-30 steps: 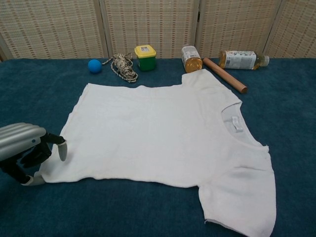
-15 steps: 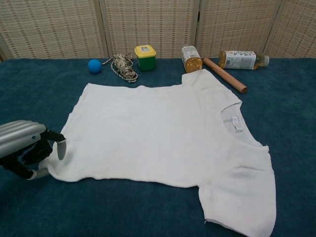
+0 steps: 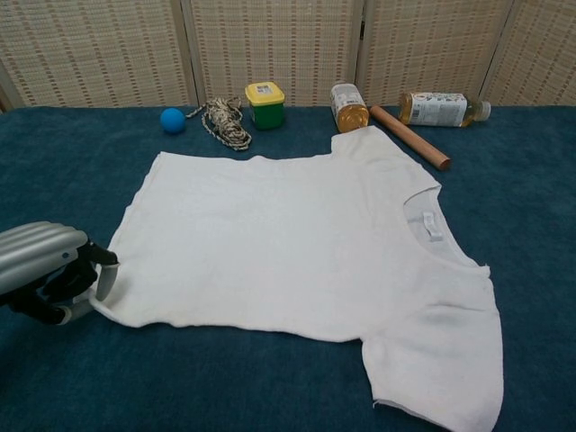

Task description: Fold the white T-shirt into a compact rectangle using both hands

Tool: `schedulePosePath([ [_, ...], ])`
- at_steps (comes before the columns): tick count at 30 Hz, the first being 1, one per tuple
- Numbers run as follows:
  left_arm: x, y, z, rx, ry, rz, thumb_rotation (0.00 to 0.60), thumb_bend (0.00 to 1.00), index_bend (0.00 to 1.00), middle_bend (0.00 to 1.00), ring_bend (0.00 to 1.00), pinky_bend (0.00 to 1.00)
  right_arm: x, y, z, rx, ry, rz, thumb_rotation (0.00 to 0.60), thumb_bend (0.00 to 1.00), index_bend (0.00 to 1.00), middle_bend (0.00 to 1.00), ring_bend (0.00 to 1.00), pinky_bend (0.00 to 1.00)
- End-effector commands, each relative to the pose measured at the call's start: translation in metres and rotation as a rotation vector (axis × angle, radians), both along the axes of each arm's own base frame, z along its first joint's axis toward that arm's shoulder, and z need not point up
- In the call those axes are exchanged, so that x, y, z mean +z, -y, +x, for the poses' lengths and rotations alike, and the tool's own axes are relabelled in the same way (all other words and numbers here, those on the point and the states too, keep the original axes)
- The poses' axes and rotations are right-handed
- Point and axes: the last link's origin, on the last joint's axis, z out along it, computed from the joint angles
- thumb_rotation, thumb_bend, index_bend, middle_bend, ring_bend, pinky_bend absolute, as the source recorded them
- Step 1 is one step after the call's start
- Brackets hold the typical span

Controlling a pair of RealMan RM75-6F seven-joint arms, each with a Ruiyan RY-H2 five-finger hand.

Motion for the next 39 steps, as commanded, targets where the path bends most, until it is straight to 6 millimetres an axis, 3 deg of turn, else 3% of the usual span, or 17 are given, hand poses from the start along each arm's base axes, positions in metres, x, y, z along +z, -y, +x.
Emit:
schedulePosePath([
  [1,-0.001,0.000,0.000,-0.006,-0.015,0.003,0.600,0.44,0.60,0.89,0.81,0.98,0.000,0.000,0.000,0.000,0.000,-0.001,0.600,0.35,0.10,0.26,0.25,0.22],
  [12,0.000,0.004,0.002,-0.014,-0.049,0.021,0.600,0.44,0.62,0.89,0.81,0.98,-0.004,0.001,0.001,0.009,-0.008,0.028,0.600,0.35,0.10,0.27,0.26,0.22],
  [20,0.007,0.010,0.010,-0.029,-0.044,0.024,0.600,0.44,0.63,0.89,0.81,0.98,-0.036,0.002,0.014,0.149,-0.106,0.162,0.600,0.35,0.18,0.34,0.27,0.24],
  [23,0.007,0.011,0.011,-0.026,-0.042,0.021,0.600,0.44,0.63,0.89,0.81,0.98,-0.047,0.005,0.019,0.228,-0.176,0.186,0.600,0.35,0.23,0.41,0.38,0.36],
  [27,0.007,0.012,0.012,-0.019,-0.040,0.016,0.600,0.44,0.63,0.89,0.81,0.98,-0.064,0.010,0.027,0.335,-0.244,0.191,0.600,0.30,0.31,0.58,0.63,0.70],
  [31,0.007,0.013,0.014,-0.018,-0.036,0.011,0.600,0.44,0.63,0.89,0.81,0.98,-0.085,0.014,0.031,0.389,-0.264,0.224,0.600,0.21,0.40,0.75,0.82,0.93],
  [34,0.007,0.014,0.013,-0.012,-0.035,0.011,0.600,0.44,0.63,0.89,0.81,0.98,-0.098,0.017,0.035,0.405,-0.259,0.246,0.600,0.20,0.44,0.82,0.89,0.99],
  [39,0.009,0.014,0.011,0.003,-0.035,0.010,0.600,0.44,0.63,0.89,0.81,0.98,-0.118,0.022,0.036,0.416,-0.269,0.297,0.600,0.19,0.48,0.88,0.95,1.00],
])
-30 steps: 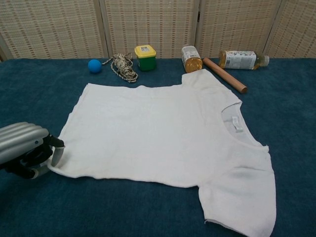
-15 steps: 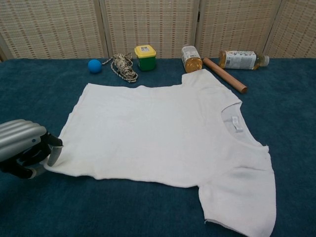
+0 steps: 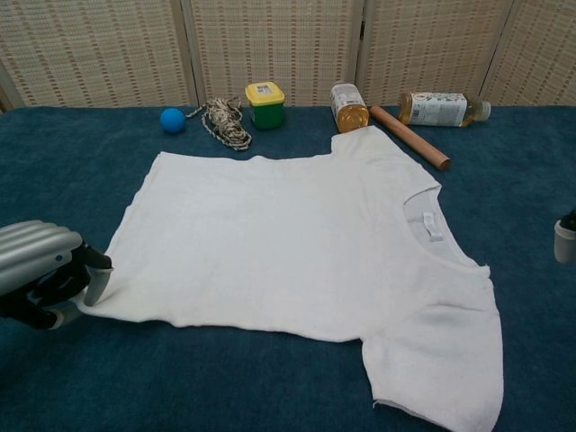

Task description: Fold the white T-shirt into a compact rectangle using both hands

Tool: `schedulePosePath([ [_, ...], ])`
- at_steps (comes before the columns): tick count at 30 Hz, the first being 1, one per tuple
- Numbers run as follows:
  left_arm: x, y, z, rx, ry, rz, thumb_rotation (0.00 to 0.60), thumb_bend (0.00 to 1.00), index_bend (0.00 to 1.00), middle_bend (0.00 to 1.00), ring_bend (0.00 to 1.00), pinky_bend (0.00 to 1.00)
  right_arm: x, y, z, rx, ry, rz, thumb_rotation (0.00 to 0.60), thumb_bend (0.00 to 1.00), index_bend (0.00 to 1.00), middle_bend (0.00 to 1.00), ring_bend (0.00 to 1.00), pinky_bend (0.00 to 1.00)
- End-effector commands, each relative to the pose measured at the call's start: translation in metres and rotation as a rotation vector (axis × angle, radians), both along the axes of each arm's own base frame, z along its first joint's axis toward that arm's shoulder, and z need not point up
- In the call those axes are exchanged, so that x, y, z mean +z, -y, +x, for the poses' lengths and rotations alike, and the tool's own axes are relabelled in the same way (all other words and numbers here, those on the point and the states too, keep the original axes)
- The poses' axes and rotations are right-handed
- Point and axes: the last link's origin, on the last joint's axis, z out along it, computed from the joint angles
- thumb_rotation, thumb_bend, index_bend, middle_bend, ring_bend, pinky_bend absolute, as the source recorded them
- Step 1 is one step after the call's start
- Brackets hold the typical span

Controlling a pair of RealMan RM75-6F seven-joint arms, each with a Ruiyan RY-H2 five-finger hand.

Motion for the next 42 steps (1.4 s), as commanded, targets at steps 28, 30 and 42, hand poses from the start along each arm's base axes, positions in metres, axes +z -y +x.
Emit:
schedulePosePath([
  [28,0.000,0.002,-0.006,0.043,-0.001,0.003,0.600,0.43,0.63,0.89,0.81,0.98,-0.074,0.019,0.009,0.006,-0.040,0.149,0.600,0.16,0.53,0.92,0.97,1.00],
  [30,0.000,0.002,-0.007,0.045,-0.004,0.002,0.600,0.43,0.63,0.89,0.81,0.98,-0.076,0.020,0.011,0.008,-0.038,0.151,0.600,0.17,0.53,0.92,0.97,1.00],
  [42,0.000,0.002,-0.009,0.057,-0.003,0.000,0.600,0.43,0.62,0.89,0.81,0.98,-0.086,0.026,0.017,0.021,-0.048,0.167,0.600,0.18,0.53,0.92,0.97,1.00],
])
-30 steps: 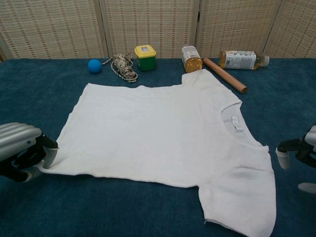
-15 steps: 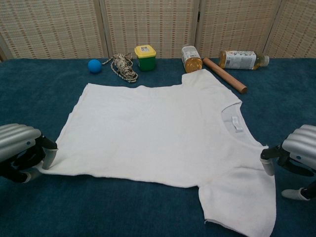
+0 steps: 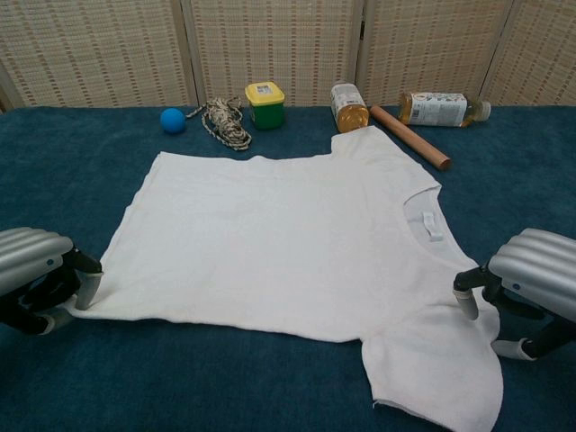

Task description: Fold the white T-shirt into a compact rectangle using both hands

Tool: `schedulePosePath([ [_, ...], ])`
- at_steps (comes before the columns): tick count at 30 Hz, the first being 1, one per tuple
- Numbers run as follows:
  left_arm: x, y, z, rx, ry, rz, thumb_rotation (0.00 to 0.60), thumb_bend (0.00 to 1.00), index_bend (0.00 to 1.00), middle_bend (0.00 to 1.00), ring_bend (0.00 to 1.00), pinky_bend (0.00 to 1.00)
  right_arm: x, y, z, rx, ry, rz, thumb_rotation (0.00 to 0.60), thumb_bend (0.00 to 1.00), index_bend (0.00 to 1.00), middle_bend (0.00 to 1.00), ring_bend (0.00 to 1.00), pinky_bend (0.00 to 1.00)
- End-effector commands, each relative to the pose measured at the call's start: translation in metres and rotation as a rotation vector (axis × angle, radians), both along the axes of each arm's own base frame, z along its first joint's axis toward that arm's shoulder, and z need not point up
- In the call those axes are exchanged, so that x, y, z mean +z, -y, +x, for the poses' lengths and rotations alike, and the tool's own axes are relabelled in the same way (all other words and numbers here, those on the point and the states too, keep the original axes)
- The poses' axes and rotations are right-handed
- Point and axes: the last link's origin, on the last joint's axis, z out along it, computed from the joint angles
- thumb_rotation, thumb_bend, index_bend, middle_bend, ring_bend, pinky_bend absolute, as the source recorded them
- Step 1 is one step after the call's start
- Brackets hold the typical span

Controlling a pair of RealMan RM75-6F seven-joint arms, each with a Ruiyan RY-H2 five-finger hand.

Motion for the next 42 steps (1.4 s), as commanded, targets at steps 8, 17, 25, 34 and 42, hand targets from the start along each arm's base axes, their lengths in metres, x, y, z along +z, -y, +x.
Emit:
schedulePosePath([
  [8,0.0005,-0.0001,-0.0009,0.003,0.000,-0.001,0.600,0.43,0.62,0.89,0.81,0.98,0.0001,-0.0014,-0.0038,-0.002,-0.030,0.026,0.600,0.21,0.54,0.92,0.97,1.00],
  [17,-0.0005,-0.0004,-0.0012,0.007,0.000,-0.001,0.600,0.43,0.62,0.89,0.81,0.98,-0.0044,0.0021,0.0004,0.006,-0.008,0.016,0.600,0.30,0.57,0.93,0.97,1.00],
  [25,-0.0003,0.0006,-0.0025,0.011,-0.003,-0.003,0.600,0.43,0.62,0.89,0.81,0.98,-0.0050,0.0011,-0.0039,0.003,-0.022,0.024,0.600,0.36,0.57,0.93,0.97,1.00],
  [34,0.0004,0.0006,-0.0020,0.011,-0.008,-0.004,0.600,0.43,0.62,0.89,0.81,0.98,-0.0041,0.0030,-0.0029,0.011,-0.014,0.004,0.600,0.36,0.53,0.93,0.97,1.00],
  [42,-0.0001,0.0014,-0.0014,0.011,-0.010,-0.009,0.600,0.43,0.62,0.89,0.81,0.98,-0.0059,0.0032,-0.0030,0.005,-0.027,0.004,0.600,0.36,0.46,0.93,0.97,1.00],
])
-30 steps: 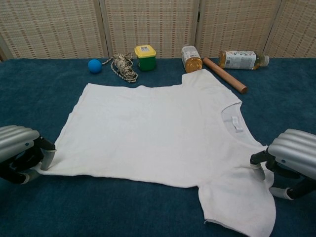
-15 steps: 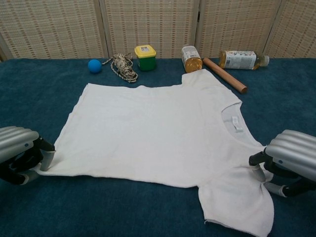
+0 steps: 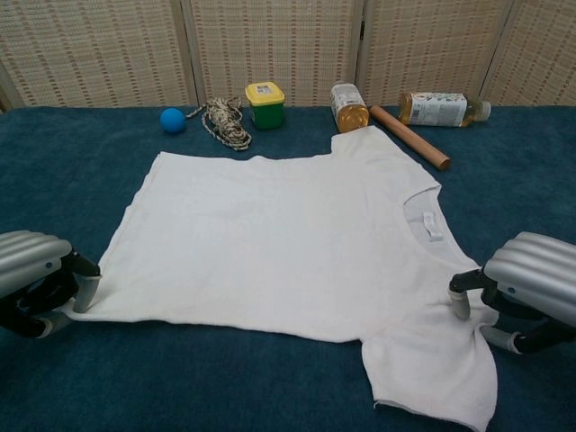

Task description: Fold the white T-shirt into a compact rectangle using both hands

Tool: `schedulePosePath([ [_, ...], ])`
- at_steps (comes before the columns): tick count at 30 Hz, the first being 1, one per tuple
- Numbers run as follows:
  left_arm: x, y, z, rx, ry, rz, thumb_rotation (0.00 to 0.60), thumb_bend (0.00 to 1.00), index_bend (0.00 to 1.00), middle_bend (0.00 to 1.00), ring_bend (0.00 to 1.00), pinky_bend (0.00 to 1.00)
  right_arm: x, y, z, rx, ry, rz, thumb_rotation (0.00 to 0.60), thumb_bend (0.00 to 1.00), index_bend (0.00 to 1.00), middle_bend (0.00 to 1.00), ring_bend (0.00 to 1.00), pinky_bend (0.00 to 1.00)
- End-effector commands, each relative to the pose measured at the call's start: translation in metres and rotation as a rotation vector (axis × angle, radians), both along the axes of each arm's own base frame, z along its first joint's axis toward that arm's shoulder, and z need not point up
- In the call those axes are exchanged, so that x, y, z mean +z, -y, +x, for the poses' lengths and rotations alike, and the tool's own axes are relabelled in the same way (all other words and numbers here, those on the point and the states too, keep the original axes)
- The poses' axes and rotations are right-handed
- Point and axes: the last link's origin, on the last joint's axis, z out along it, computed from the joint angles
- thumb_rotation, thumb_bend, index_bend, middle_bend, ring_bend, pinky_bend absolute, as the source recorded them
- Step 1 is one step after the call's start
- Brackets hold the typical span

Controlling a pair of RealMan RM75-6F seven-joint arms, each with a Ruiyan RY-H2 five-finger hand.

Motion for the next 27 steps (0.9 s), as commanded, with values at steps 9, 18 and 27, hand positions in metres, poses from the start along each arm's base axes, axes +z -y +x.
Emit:
schedulePosePath([
  [9,0.002,0.000,-0.001,0.003,-0.001,0.003,0.600,0.43,0.62,0.89,0.81,0.98,-0.002,-0.002,-0.002,0.001,-0.019,0.014,0.600,0.45,0.46,0.93,0.97,1.00],
  [18,0.005,-0.001,-0.001,0.002,0.002,0.012,0.600,0.43,0.62,0.89,0.81,0.98,0.001,-0.003,0.001,0.003,0.006,-0.007,0.600,0.52,0.56,0.94,0.98,1.00],
  [27,0.025,0.006,0.000,0.025,0.090,0.010,0.600,0.43,0.62,0.89,0.81,0.98,0.024,-0.013,0.001,0.000,0.080,-0.036,0.600,0.54,0.63,0.95,0.98,1.00],
])
